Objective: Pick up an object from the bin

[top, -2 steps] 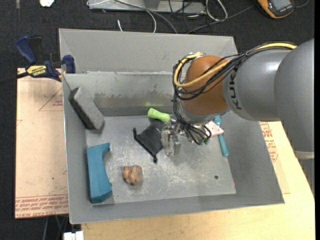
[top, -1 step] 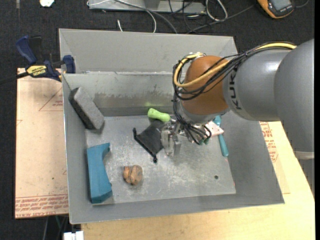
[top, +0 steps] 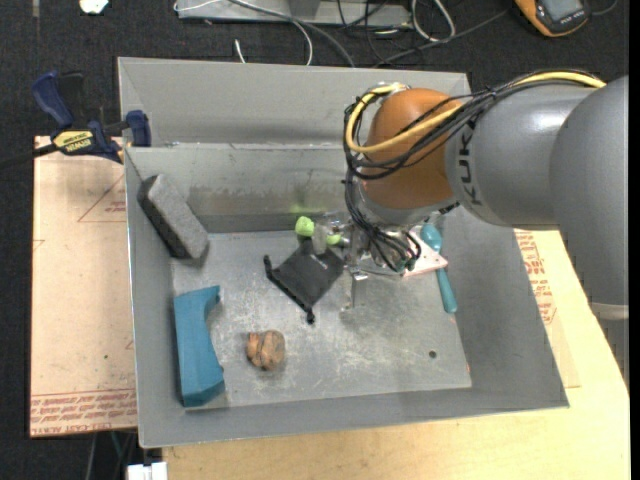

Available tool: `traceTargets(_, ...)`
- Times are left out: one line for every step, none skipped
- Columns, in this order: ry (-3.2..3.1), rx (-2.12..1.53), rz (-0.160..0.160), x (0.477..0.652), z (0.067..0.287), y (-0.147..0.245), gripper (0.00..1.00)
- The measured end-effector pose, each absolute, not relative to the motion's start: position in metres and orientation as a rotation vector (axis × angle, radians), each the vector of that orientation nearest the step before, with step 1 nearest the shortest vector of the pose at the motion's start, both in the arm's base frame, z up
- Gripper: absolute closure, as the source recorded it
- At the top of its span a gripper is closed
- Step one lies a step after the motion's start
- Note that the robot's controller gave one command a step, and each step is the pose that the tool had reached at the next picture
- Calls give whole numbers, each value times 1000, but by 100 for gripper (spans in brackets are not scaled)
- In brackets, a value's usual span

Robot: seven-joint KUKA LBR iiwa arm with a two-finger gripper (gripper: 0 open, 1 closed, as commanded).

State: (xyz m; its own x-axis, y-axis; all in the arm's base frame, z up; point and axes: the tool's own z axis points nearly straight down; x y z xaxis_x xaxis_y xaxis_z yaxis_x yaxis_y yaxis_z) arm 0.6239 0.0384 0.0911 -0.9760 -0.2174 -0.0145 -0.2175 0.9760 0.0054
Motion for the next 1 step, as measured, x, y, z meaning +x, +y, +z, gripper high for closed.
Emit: traceTargets(3108,-347,11,624,91,38,0)
